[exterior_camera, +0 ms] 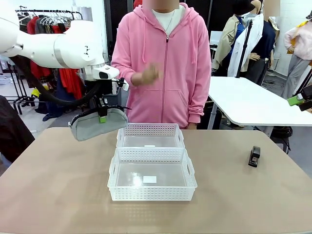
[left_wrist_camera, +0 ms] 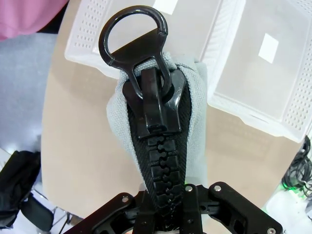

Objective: Distribute items into two baskets.
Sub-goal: Move the picked Pencil pouch towards the Organizing basket indicated by the person, stopping as directed.

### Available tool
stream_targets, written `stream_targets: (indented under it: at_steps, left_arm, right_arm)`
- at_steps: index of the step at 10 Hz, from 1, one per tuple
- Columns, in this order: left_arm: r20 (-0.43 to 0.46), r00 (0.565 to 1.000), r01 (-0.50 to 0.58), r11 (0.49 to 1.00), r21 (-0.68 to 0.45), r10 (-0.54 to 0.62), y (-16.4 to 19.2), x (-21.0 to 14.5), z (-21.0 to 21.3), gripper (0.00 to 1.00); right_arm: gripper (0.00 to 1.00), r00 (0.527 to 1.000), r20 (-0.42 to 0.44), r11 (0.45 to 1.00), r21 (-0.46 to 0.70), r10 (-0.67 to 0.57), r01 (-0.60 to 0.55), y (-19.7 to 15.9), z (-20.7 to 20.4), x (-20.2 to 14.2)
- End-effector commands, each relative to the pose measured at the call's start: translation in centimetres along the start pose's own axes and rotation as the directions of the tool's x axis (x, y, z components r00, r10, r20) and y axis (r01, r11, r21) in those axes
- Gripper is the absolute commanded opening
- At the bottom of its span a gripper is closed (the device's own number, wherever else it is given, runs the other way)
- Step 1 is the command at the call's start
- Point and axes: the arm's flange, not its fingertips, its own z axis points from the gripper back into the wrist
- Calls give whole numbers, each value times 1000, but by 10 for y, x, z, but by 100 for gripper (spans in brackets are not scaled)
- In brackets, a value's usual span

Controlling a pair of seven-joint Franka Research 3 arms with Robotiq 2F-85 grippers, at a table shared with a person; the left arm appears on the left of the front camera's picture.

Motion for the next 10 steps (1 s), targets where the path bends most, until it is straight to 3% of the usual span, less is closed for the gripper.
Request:
stream_targets:
  at_steps: [1,2,3,5,7,10]
  left_arm:
    - [16,1000,-2,999,36,2,7,4,2,0]
    - [25,1000,-14,999,42,13,10,4,-1,0]
    - [-39,999,14,1000,23,-13,11,-12,7,0]
    - [-118,992,-52,998,-30,48,2,-103,43,0]
    - [-107,986,-130,991,-22,127,-27,-168,59,0]
    - [-108,989,-105,993,-45,100,-24,-164,60,0]
  right_arm:
    - [100,1000,18,1000,17,2,-2,1,0,2]
    - [100,1000,18,1000,17,2,-2,1,0,2]
    - [100,1000,18,1000,17,2,-2,1,0,2]
    - [100,1000,18,1000,17,2,-2,1,0,2]
    - [100,1000,18,1000,17,2,-2,1,0,2]
    - [100,1000,18,1000,17,2,-2,1,0,2]
